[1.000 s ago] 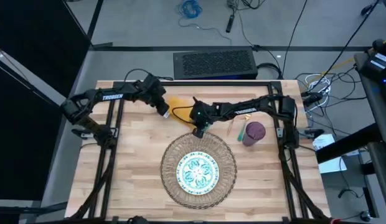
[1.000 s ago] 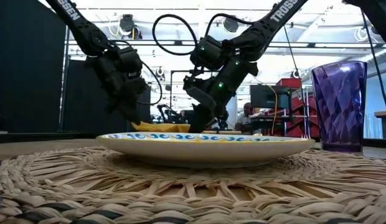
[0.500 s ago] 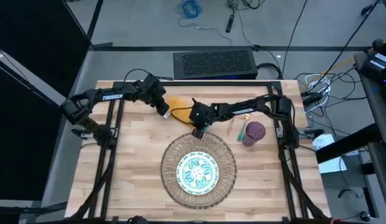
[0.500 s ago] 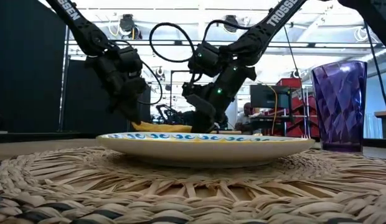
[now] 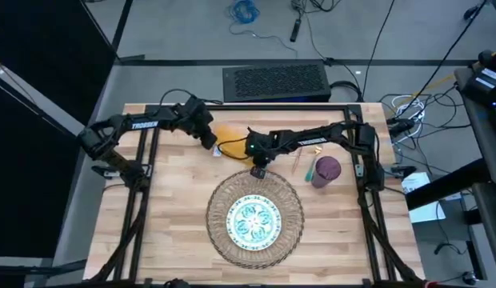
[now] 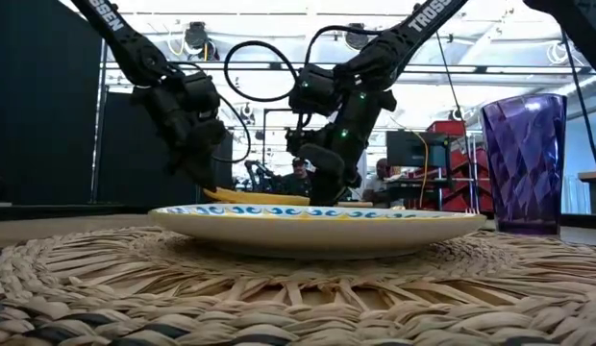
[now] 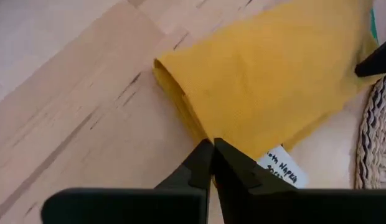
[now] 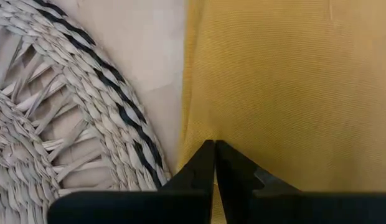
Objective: Set table place
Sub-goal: Fold the yellow table napkin
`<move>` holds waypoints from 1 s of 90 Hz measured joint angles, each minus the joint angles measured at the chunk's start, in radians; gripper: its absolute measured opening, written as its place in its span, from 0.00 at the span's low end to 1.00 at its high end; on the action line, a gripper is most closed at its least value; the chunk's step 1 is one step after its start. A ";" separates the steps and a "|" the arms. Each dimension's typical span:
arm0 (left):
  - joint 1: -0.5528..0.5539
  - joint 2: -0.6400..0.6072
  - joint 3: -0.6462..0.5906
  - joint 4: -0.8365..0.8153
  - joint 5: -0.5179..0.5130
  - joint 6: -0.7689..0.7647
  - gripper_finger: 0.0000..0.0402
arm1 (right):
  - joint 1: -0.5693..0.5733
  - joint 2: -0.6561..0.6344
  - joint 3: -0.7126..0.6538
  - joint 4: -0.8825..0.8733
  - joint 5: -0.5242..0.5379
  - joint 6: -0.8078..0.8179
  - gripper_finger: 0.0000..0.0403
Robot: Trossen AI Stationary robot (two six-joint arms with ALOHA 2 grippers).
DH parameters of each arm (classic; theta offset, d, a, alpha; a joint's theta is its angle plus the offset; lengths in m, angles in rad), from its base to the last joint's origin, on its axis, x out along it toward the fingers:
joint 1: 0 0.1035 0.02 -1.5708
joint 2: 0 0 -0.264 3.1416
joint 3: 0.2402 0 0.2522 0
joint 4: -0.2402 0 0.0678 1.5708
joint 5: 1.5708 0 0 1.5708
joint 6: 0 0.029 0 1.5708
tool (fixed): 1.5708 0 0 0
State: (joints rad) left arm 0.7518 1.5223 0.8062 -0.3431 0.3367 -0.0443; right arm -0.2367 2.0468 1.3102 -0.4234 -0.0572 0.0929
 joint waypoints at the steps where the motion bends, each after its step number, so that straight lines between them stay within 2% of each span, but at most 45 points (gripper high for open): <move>1: 0.000 0.000 0.000 0.000 0.000 0.000 0.00 | 0.000 0.000 0.000 0.000 0.000 0.000 0.00; 24: -0.002 0.000 0.000 -0.003 0.001 -0.002 0.00 | 0.000 0.000 0.012 -0.011 0.004 -0.014 0.00; 36: -0.002 0.000 0.000 -0.006 0.005 -0.002 0.00 | 0.000 -0.008 0.034 -0.080 0.006 -0.033 0.00; 45: -0.003 0.000 0.000 -0.006 0.006 -0.002 0.00 | 0.000 -0.029 0.047 -0.117 0.010 -0.050 0.00; 55: -0.002 0.000 0.000 -0.003 0.006 -0.002 0.00 | -0.001 -0.078 0.061 -0.083 0.016 -0.063 0.00; 66: -0.003 0.000 0.000 -0.006 0.006 -0.002 0.00 | -0.002 -0.103 0.060 -0.085 0.074 -0.082 0.00; 77: -0.009 0.000 0.000 -0.006 0.015 -0.016 0.00 | -0.004 -0.117 0.061 -0.072 0.088 -0.104 0.05; 90: -0.042 0.000 0.000 -0.006 0.018 -0.029 0.00 | -0.004 -0.115 0.060 -0.035 0.127 -0.109 0.16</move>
State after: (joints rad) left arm 0.7097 1.5223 0.8062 -0.3492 0.3546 -0.0734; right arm -0.2409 1.9316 1.3701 -0.4585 0.0697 -0.0164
